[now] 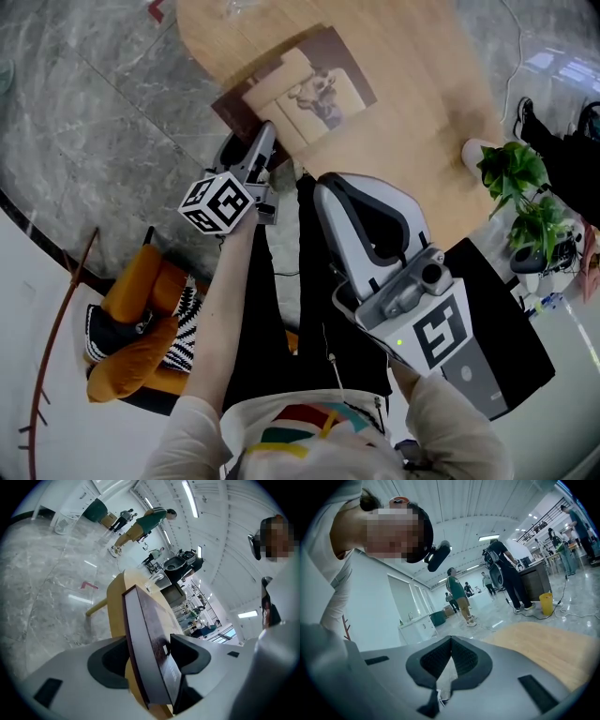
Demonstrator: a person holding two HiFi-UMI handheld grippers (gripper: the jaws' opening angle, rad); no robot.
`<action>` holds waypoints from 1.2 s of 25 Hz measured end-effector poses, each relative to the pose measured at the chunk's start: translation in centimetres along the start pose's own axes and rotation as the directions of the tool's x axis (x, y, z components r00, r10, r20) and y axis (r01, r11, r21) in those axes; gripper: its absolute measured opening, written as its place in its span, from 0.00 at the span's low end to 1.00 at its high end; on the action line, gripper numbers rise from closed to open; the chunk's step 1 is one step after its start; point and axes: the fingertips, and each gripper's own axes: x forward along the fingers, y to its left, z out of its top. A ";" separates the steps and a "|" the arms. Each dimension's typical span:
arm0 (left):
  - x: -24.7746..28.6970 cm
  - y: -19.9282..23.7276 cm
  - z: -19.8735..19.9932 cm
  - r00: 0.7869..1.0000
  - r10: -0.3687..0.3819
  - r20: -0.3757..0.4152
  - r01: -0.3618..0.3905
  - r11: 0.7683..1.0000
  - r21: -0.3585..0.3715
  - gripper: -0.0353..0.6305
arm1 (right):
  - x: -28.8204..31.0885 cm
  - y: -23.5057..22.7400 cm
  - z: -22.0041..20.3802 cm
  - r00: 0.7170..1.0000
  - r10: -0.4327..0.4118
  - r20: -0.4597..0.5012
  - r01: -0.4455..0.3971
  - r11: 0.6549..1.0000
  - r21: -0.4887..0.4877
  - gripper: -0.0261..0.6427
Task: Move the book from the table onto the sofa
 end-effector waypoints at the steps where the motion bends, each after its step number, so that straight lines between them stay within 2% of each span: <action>1: -0.1 -0.1 0.0 1.000 0.002 0.004 -0.002 1.000 0.000 0.47 | 0.0 0.0 0.0 1.000 0.002 -0.003 -0.002 1.000 0.001 0.06; 6: -1.3 -0.7 0.4 0.999 -0.009 0.033 0.009 1.000 -0.009 0.44 | 0.3 0.2 0.4 1.000 0.005 0.009 -0.005 1.000 0.003 0.06; 11: -2.5 -1.5 1.5 0.996 -0.047 0.081 0.050 0.998 -0.043 0.39 | 0.7 0.5 0.9 1.000 0.003 0.023 -0.004 1.000 0.006 0.06; 17: -3.1 -3.6 3.4 0.989 -0.102 0.111 0.107 0.994 -0.037 0.34 | 1.0 1.8 2.6 1.000 0.019 0.015 -0.019 0.999 -0.036 0.06; 21: -3.6 -6.1 5.9 0.970 -0.139 0.200 0.161 0.982 -0.095 0.29 | 0.6 2.6 4.6 1.000 0.025 0.016 -0.024 0.997 -0.074 0.06; 25: -4.2 -9.7 9.2 0.956 -0.184 0.227 0.199 0.979 -0.046 0.29 | 0.5 3.8 7.8 0.999 0.028 0.042 -0.024 0.995 -0.101 0.06; 28: -6.0 -13.4 12.5 0.931 -0.230 0.284 0.253 0.966 -0.046 0.29 | 0.1 5.1 10.4 0.997 0.027 0.068 -0.019 0.993 -0.116 0.06; 30: -7.8 -16.2 15.3 0.909 -0.257 0.329 0.276 0.961 -0.013 0.29 | -0.3 6.1 12.4 0.996 0.024 0.088 -0.013 0.992 -0.123 0.06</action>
